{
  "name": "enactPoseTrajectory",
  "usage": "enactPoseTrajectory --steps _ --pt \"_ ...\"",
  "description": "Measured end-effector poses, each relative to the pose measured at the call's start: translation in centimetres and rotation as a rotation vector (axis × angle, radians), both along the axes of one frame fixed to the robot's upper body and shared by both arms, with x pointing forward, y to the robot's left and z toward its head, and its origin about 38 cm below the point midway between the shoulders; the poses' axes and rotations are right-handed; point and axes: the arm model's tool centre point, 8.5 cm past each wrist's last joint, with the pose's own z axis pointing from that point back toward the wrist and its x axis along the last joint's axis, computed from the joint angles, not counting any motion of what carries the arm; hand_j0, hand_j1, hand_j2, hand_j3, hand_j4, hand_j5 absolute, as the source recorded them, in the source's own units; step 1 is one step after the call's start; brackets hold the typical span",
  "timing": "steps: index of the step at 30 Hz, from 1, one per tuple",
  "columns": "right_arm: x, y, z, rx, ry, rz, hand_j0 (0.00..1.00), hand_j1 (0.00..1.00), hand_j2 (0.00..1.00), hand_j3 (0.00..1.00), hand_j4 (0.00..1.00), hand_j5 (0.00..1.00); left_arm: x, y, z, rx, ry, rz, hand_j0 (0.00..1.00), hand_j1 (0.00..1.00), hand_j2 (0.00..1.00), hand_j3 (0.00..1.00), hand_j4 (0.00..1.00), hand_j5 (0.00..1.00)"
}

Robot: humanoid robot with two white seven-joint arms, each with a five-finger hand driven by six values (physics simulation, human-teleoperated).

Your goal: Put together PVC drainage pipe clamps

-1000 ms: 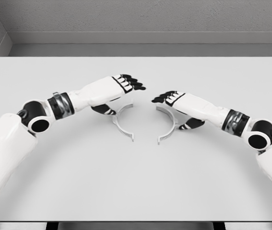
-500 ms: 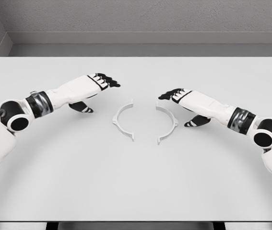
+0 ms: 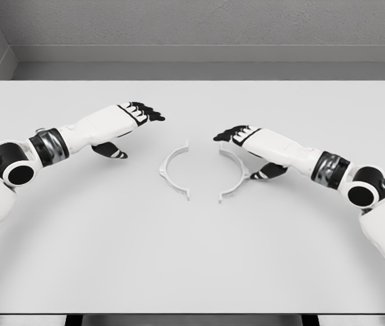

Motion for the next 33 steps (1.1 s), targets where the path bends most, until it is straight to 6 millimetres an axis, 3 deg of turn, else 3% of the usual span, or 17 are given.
enactPoseTrajectory --steps 12,33 --pt "0.8 1.6 -0.3 0.007 0.014 0.020 1.00 1.00 1.00 1.00 1.00 1.00 -0.1 2.2 0.4 0.013 0.005 0.027 1.00 1.00 1.00 1.00 1.00 1.00" --pt "2.7 2.1 0.1 0.000 0.017 0.004 1.00 1.00 1.00 1.00 1.00 1.00 0.0 2.5 0.8 -0.002 0.005 0.031 1.00 1.00 1.00 1.00 1.00 1.00"
